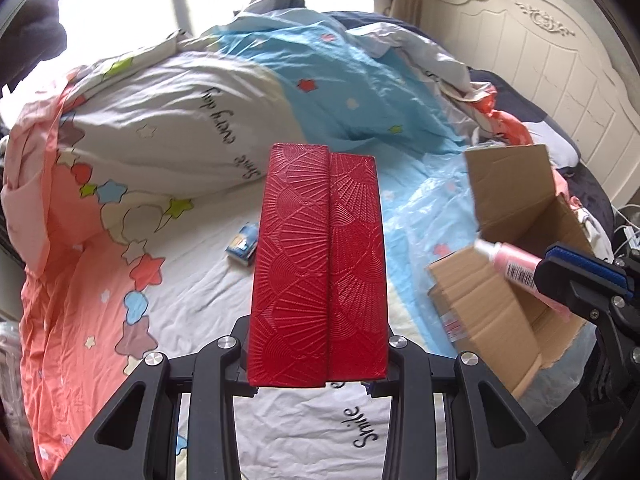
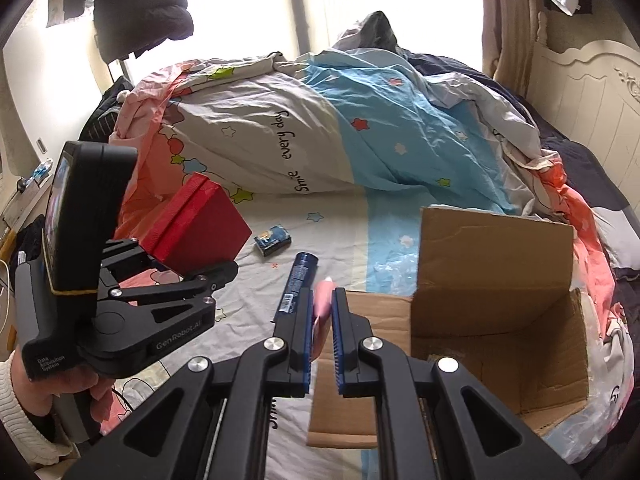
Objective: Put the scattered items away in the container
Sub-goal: 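Carry the red box and pink tube with both grippers over the cardboard box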
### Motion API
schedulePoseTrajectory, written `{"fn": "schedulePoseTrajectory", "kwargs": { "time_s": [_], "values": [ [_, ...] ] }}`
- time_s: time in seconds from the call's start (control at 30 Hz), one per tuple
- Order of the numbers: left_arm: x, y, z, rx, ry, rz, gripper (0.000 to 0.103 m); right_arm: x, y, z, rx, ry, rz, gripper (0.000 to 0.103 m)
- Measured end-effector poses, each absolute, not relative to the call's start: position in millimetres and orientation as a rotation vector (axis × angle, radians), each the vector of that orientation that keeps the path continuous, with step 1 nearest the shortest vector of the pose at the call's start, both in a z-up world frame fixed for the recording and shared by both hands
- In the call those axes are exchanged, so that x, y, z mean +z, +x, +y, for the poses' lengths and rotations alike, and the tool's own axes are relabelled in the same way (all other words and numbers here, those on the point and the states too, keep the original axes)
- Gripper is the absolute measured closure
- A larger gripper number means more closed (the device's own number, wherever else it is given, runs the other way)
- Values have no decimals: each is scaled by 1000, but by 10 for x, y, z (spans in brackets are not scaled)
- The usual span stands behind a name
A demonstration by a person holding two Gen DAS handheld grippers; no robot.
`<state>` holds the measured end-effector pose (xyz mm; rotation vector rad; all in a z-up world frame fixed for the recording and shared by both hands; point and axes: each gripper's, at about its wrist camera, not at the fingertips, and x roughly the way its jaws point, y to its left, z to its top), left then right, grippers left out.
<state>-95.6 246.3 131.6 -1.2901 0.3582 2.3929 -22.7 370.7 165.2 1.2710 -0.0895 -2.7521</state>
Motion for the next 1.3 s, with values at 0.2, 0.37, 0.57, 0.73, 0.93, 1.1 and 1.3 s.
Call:
{"fn": "schedulePoseTrajectory", "kwargs": {
  "time_s": [0.2, 0.37, 0.57, 0.73, 0.93, 1.1, 1.3],
  "values": [
    [1464, -883, 3025, 2321, -1200, 435, 68, 1668, -40, 4196, -2837, 1296, -164, 94],
    [1536, -759, 3512, 2248, -1132, 469, 68, 1655, 117, 4567, -2897, 1330, -210, 94],
    [1547, -581, 4012, 2167, -1075, 511, 68, 1617, 286, 4980, -2957, 1365, -272, 94],
    [1487, -509, 4255, 2126, -1060, 547, 68, 1557, 342, 5212, -2982, 1380, -330, 94],
    [1395, -540, 4380, 2109, -1082, 550, 68, 1473, 331, 5324, -2983, 1401, -347, 94],
    [1307, -543, 4457, 2097, -1091, 569, 68, 1392, 317, 5392, -2980, 1406, -370, 94],
    [1208, -556, 4524, 2081, -1113, 561, 68, 1302, 218, 5429, -2963, 1443, -322, 94]
  ]
}}
